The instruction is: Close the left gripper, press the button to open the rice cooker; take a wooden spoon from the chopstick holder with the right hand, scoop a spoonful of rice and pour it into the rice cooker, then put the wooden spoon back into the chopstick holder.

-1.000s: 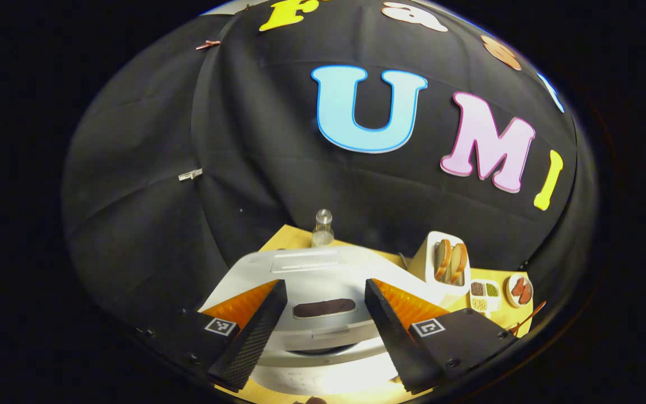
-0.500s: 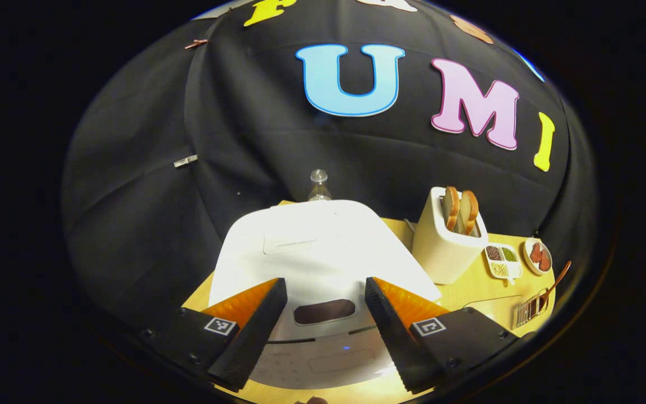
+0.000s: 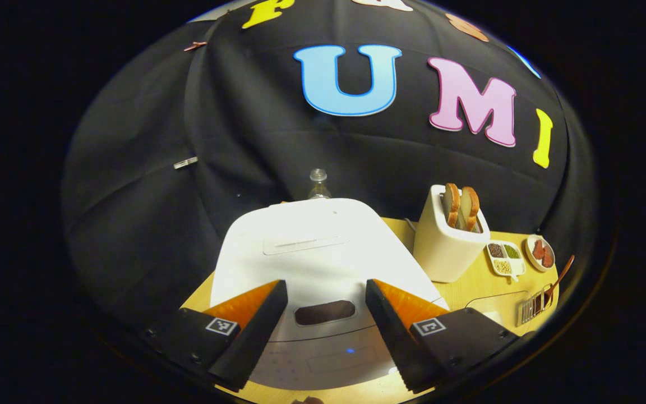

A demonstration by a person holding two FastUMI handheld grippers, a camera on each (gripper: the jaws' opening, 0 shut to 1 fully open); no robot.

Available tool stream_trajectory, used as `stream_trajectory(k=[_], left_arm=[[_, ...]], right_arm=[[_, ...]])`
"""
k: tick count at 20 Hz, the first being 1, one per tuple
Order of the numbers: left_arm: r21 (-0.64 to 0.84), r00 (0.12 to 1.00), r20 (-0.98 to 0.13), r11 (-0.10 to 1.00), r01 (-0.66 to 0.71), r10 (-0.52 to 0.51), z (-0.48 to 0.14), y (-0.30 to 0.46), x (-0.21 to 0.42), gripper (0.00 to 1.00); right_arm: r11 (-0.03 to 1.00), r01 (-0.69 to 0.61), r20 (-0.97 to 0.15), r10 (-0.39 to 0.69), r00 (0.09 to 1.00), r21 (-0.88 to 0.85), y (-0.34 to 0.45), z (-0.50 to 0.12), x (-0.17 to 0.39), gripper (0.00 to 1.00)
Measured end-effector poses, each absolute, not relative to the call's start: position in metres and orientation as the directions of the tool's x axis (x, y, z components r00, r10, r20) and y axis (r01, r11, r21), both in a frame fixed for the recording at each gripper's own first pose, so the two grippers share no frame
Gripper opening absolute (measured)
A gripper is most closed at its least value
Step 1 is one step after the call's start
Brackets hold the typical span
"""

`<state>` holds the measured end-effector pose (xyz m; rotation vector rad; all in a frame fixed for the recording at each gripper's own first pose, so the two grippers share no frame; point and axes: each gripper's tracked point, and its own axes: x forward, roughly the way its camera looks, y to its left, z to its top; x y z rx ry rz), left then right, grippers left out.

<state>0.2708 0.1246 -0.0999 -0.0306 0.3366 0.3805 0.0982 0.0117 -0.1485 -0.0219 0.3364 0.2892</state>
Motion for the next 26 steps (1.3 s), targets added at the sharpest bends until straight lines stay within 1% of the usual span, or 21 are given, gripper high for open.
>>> stream_trajectory(k=[1, 4, 7, 9, 10, 12, 13, 15, 17, 20, 21, 22, 24, 26], left_arm=[[0.003, 0.887, -0.287, 0.926, -0.378, 0.363, -0.086, 0.119, 0.263, 0.96], [-0.063, 0.92, -0.169, 0.928, -0.368, 0.354, -0.042, 0.096, 0.219, 0.96], [-0.078, 0.933, -0.066, 0.93, -0.359, 0.355, 0.003, 0.078, 0.159, 0.96], [-0.064, 0.939, -0.013, 0.937, -0.344, 0.343, 0.025, 0.065, 0.116, 0.95], [-0.059, 0.94, -0.002, 0.938, -0.34, 0.341, 0.03, 0.063, 0.096, 0.95], [-0.102, 0.941, -0.016, 0.935, -0.339, 0.339, 0.029, 0.057, 0.06, 0.95], [-0.123, 0.947, -0.019, 0.939, -0.321, 0.321, 0.028, 0.054, 0.047, 0.95], [-0.12, 0.96, -0.01, 0.953, -0.279, 0.28, 0.022, 0.05, 0.022, 0.96], [-0.075, 0.974, -0.013, 0.971, -0.226, 0.226, 0.011, 0.042, 0.0, 0.95], [0.005, 0.989, 0.01, 0.989, -0.147, 0.147, 0.001, 0.033, -0.012, 0.95], [0.021, 0.992, 0.003, 0.992, -0.123, 0.123, -0.005, 0.03, -0.014, 0.95], [0.03, 0.994, -0.006, 0.994, -0.104, 0.105, -0.014, 0.028, -0.015, 0.95], [0.037, 0.997, -0.027, 0.997, -0.073, 0.074, -0.026, 0.023, -0.017, 0.95], [0.032, 0.999, -0.028, 0.999, -0.037, 0.038, -0.028, 0.019, -0.022, 0.96]], right_arm=[[0.955, -0.294, -0.32, 0.288, 0.903, 0.03, 0.013, -0.145, 0.101, 0.99], [0.942, -0.336, -0.284, 0.327, 0.901, 0.017, 0.011, -0.132, 0.114, 0.99], [0.924, -0.381, -0.21, 0.37, 0.905, -0.013, 0.013, -0.103, 0.126, 0.98], [0.924, -0.38, -0.17, 0.369, 0.914, -0.038, 0.013, -0.084, 0.129, 0.99], [0.93, -0.365, -0.142, 0.356, 0.924, -0.04, 0.012, -0.072, 0.127, 0.99], [0.946, -0.323, -0.091, 0.319, 0.943, -0.03, 0.012, -0.052, 0.114, 0.99], [0.954, -0.299, -0.081, 0.297, 0.952, -0.024, 0.012, -0.045, 0.104, 0.98], [0.965, -0.261, -0.081, 0.26, 0.962, -0.014, 0.013, -0.043, 0.078, 0.98], [0.973, -0.23, -0.085, 0.227, 0.97, -0.025, 0.011, -0.045, 0.05, 0.98], [0.985, -0.163, -0.058, 0.16, 0.985, -0.063, 0.002, -0.053, 0.013, 0.98], [0.988, -0.142, -0.061, 0.138, 0.988, -0.062, 0.001, -0.059, 0.003, 1.0], [0.991, -0.125, -0.07, 0.122, 0.99, -0.048, 0.001, -0.066, -0.008, 0.98], [0.994, -0.105, -0.084, 0.105, 0.991, 0.005, 0.008, -0.069, -0.024, 0.98], [0.996, -0.092, -0.074, 0.093, 0.993, 0.02, 0.009, -0.063, -0.035, 0.98]])
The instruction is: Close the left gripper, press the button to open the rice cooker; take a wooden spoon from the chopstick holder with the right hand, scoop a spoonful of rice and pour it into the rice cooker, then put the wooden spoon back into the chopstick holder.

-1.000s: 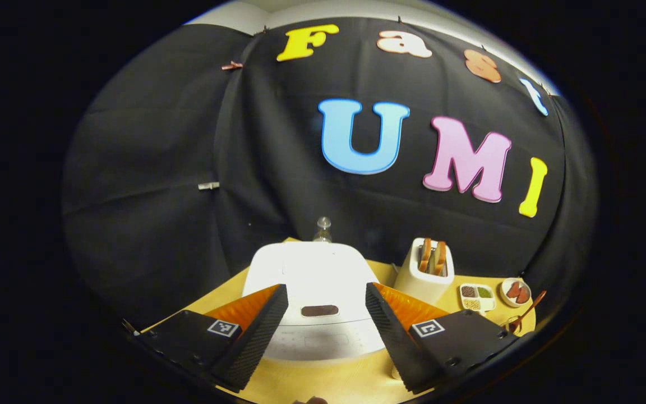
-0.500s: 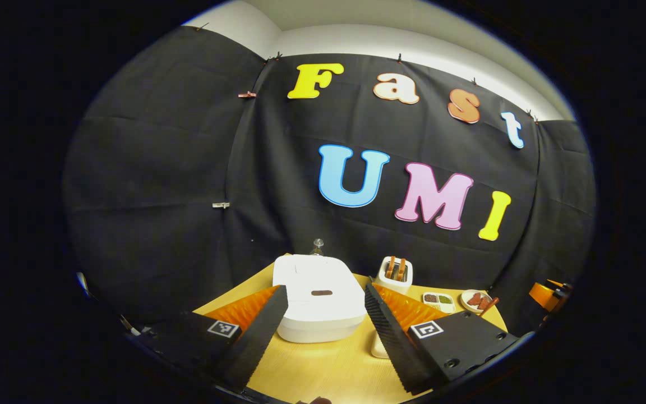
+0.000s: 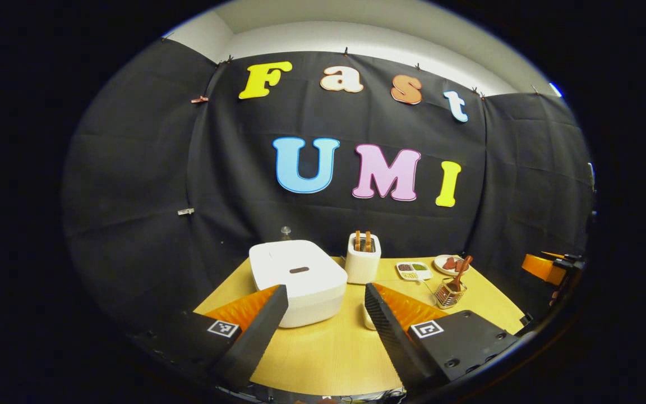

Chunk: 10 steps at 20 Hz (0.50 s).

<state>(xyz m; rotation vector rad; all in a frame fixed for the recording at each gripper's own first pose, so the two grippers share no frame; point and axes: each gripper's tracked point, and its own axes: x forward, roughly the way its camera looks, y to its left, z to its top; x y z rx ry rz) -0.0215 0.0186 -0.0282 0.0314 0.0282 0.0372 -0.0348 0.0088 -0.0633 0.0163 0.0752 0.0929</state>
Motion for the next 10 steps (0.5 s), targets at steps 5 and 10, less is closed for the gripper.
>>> stream_trajectory(k=[5, 10], left_arm=[[0.05, 1.0, -0.008, 0.999, 0.0, 0.0, -0.032, 0.016, -0.024, 0.95], [0.044, 1.0, -0.007, 0.999, 0.013, -0.013, -0.035, 0.012, -0.023, 0.95]], right_arm=[[0.997, -0.071, -0.066, 0.069, 0.995, -0.023, 0.004, -0.061, -0.052, 0.98], [0.998, -0.063, -0.047, 0.063, 0.997, 0.006, 0.008, -0.055, -0.055, 0.98]])
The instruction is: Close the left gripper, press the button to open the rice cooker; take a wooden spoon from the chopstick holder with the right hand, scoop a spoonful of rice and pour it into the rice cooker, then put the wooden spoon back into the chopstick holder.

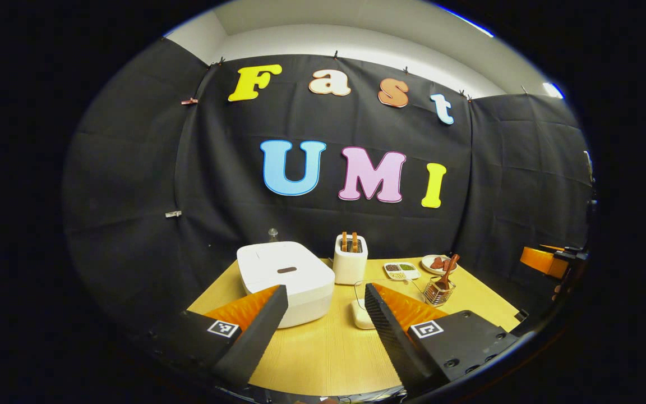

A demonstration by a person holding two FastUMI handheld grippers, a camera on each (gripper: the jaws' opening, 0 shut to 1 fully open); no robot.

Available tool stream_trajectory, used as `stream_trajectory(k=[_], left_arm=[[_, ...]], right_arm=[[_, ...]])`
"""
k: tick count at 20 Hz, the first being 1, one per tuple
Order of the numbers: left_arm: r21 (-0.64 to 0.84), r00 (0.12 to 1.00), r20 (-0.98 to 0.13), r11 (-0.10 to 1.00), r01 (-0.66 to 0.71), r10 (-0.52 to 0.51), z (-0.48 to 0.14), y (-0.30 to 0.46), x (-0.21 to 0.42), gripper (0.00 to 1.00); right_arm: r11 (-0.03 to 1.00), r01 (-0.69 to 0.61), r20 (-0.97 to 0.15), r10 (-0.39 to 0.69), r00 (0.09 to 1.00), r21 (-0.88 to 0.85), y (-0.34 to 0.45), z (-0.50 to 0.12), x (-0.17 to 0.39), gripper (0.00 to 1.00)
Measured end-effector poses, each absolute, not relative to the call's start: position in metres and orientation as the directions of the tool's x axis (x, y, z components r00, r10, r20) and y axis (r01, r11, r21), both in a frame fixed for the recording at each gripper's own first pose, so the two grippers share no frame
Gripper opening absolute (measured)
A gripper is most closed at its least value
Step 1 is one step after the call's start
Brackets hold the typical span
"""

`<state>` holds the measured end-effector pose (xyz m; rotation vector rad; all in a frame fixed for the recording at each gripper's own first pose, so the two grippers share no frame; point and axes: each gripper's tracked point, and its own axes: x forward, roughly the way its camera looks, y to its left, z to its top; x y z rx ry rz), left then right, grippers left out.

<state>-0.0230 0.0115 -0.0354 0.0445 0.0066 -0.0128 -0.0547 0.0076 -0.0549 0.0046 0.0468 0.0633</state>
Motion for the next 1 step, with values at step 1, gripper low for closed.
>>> stream_trajectory(k=[1], left_arm=[[0.048, 1.0, -0.004, 0.999, 0.012, -0.012, -0.0338, 0.0124, -0.0229, 0.95]], right_arm=[[0.998, -0.066, -0.046, 0.066, 0.997, 0.007, 0.0085, -0.055, -0.0553, 0.98]])
